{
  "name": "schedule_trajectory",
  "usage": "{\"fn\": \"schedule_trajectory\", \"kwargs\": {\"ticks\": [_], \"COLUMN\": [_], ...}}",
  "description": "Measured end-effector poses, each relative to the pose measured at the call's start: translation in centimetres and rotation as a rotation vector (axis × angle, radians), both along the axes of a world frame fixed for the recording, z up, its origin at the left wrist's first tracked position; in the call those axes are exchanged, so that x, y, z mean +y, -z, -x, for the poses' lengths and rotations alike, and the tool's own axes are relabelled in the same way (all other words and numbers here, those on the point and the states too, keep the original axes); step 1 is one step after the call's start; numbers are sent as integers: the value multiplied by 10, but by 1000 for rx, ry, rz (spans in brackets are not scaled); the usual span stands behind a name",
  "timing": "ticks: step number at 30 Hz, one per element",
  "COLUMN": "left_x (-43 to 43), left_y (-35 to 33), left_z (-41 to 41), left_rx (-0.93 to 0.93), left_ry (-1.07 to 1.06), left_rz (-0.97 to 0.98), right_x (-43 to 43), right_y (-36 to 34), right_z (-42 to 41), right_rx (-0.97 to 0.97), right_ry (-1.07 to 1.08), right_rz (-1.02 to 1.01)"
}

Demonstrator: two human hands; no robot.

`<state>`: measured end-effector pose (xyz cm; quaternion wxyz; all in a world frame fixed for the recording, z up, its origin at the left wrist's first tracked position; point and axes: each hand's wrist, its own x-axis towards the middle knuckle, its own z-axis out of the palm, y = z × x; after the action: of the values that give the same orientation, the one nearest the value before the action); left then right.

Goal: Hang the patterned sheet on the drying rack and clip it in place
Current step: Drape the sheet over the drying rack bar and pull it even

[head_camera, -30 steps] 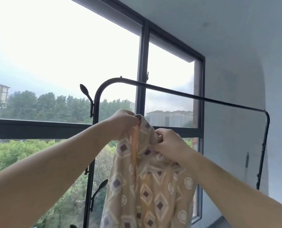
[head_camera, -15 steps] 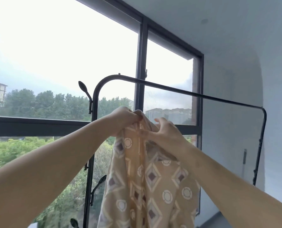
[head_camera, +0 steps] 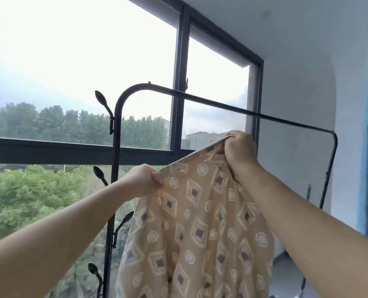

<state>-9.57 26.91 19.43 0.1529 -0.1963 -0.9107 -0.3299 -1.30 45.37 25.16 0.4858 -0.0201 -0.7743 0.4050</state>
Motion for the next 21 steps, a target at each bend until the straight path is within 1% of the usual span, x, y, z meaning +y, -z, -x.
{"fn": "schedule_trajectory", "kwargs": {"ticks": [2, 4, 6, 8, 10, 12, 13, 16, 17, 20, 21], "left_x": [0, 4, 8, 5, 3, 2, 3, 7, 8, 14, 17], "left_y": [41, 84, 114, 118, 96, 59, 37, -33, -56, -116, -126], "left_z": [10, 14, 17, 21, 25, 25, 22, 2, -8, -35, -38], "left_rx": [-89, -237, -345, -350, -304, -219, -161, 4, 71, 481, 537], "left_ry": [20, 23, 5, -10, 0, -5, -19, -20, -10, -83, -58], "left_rz": [-124, -219, -246, -253, -361, -493, -515, -417, -430, -620, -652], "right_x": [11, 19, 25, 33, 42, 51, 54, 56, 53, 47, 45], "right_y": [1, 1, -1, -1, -2, -6, -9, -18, -20, -29, -31], "right_z": [-4, -6, -8, -9, -11, -14, -16, -22, -24, -25, -24], "right_rx": [30, 84, 111, 109, 130, 147, 140, 103, 96, 132, 133], "right_ry": [51, 73, 86, 104, 131, 147, 137, 67, 53, -6, -31], "right_rz": [92, 170, 185, 171, 191, 218, 218, 174, 150, 130, 147]}}
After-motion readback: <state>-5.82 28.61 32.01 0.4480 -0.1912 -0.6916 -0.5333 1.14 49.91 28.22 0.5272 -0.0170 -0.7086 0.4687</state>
